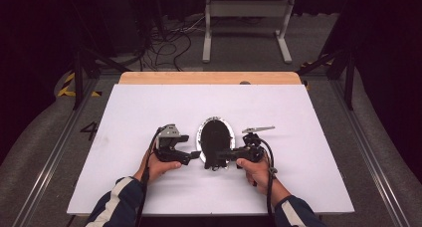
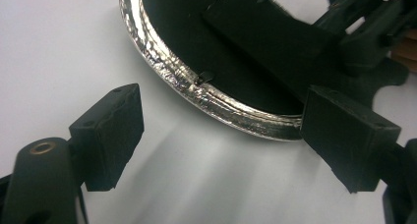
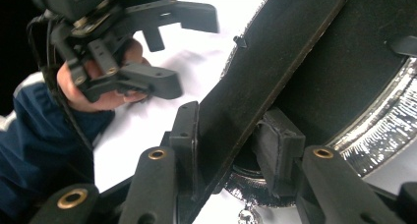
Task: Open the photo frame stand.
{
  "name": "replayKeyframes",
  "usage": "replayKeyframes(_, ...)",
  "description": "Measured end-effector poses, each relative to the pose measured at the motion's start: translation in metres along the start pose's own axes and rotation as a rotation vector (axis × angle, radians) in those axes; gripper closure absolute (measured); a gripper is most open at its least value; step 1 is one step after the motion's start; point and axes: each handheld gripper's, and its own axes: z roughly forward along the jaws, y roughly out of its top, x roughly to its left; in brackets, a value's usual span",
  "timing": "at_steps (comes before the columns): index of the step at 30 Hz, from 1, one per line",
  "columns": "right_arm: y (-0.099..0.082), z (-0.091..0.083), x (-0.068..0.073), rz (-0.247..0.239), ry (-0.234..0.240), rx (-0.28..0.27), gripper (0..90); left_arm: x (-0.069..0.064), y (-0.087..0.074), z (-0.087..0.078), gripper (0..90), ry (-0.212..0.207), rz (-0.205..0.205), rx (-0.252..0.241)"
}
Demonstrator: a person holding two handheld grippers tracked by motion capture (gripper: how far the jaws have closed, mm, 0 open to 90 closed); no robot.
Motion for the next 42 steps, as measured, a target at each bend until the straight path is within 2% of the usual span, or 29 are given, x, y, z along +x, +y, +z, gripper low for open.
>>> replayKeyframes(2, 0.0, 0.0, 0.003, -0.044, -0.008, -0.003, 63.9, 0.002, 0.001, 0.003, 16.4, -0.019, -0.008, 0.005)
replayKeyframes(4, 0.0, 0.0, 0.004, -0.054, -0.008, -0.005, 63.9, 0.002, 0.002, 0.006, 16.0, -0.036, -0.016, 0.011)
replayKeyframes(5, -0.001, 0.0, 0.004, -0.062, -0.005, -0.008, 63.9, 0.003, 0.002, 0.008, 15.7, -0.04, -0.001, 0.021)
replayKeyframes(6, -0.001, 0.0, 0.004, -0.07, -0.004, -0.01, 63.9, 0.002, 0.003, 0.01, 15.7, -0.048, -0.025, 0.027)
replayKeyframes(7, -0.001, 0.0, 0.004, -0.075, -0.004, -0.011, 63.9, 0.002, 0.003, 0.012, 15.8, -0.053, -0.023, 0.031)
replayKeyframes(8, -0.001, -0.001, 0.004, -0.08, -0.003, -0.011, 63.9, 0.001, 0.005, 0.012, 16.8, -0.059, -0.038, 0.022)
replayKeyframes(9, -0.001, -0.001, 0.005, -0.094, -0.001, -0.014, 63.9, 0.002, 0.006, 0.013, 18.9, -0.068, -0.037, 0.014)
replayKeyframes(10, -0.001, -0.001, 0.005, -0.103, -0.002, -0.012, 64.0, 0.001, 0.007, 0.014, 19.7, -0.076, -0.061, 0.012)
replayKeyframes(11, -0.001, -0.001, 0.006, -0.117, -0.005, -0.01, 64.1, 0.002, 0.007, 0.014, 19.2, -0.08, -0.058, 0.009)
replayKeyframes(13, -0.002, -0.001, 0.007, -0.129, -0.006, -0.013, 64.2, 0.003, 0.007, 0.014, 19.2, -0.099, -0.092, -0.002)
replayKeyframes(15, -0.002, -0.002, 0.009, -0.153, -0.009, -0.012, 64.3, 0.005, 0.007, 0.014, 18.2, -0.107, -0.102, -0.007)
replayKeyframes(17, -0.002, -0.002, 0.009, -0.162, -0.003, -0.011, 64.4, 0.005, 0.006, 0.013, 18.6, -0.147, -0.115, -0.012)
replayKeyframes(18, -0.002, -0.002, 0.009, -0.162, -0.003, -0.011, 64.4, 0.005, 0.006, 0.013, 19.6, -0.147, -0.115, -0.012)
replayKeyframes(20, -0.001, -0.002, 0.007, -0.157, 0.003, -0.005, 64.4, 0.002, 0.007, 0.013, 20.2, -0.15, -0.099, -0.003)
replayKeyframes(21, -0.002, -0.002, 0.007, -0.156, -0.001, -0.002, 64.4, 0.002, 0.008, 0.011, 21.9, -0.148, -0.084, -0.02)
replayKeyframes(24, -0.003, -0.004, 0.007, -0.165, -0.008, 0.008, 64.4, 0.001, 0.01, 0.007, 26.3, -0.162, -0.091, -0.046)
replayKeyframes(29, -0.002, -0.005, 0.012, -0.206, -0.029, 0.026, 64.6, -0.001, 0.012, 0.002, 31.9, -0.16, -0.063, -0.078)
replayKeyframes(31, -0.003, -0.006, 0.015, -0.225, -0.04, 0.034, 66.0, -0.001, 0.012, 0.0, 37.7, -0.168, -0.06, -0.091)
replayKeyframes(32, -0.003, -0.007, 0.015, -0.228, -0.043, 0.037, 66.8, -0.002, 0.012, -0.002, 42.6, -0.16, -0.04, -0.095)
replayKeyframes(34, -0.003, -0.007, 0.016, -0.235, -0.044, 0.04, 68.8, -0.001, 0.012, -0.002, 57.6, -0.156, -0.032, -0.093)
replayKeyframes(35, -0.003, -0.007, 0.017, -0.238, -0.047, 0.039, 68.9, -0.002, 0.011, -0.002, 60.1, -0.157, -0.042, -0.096)
replayKeyframes(40, -0.003, -0.007, 0.018, -0.243, -0.056, 0.039, 68.9, -0.003, 0.012, -0.004, 60.5, -0.147, -0.017, -0.092)
replayKeyframes(42, -0.003, -0.007, 0.02, -0.25, -0.065, 0.038, 69.1, -0.004, 0.013, -0.005, 60.8, -0.139, 0.009, -0.097)
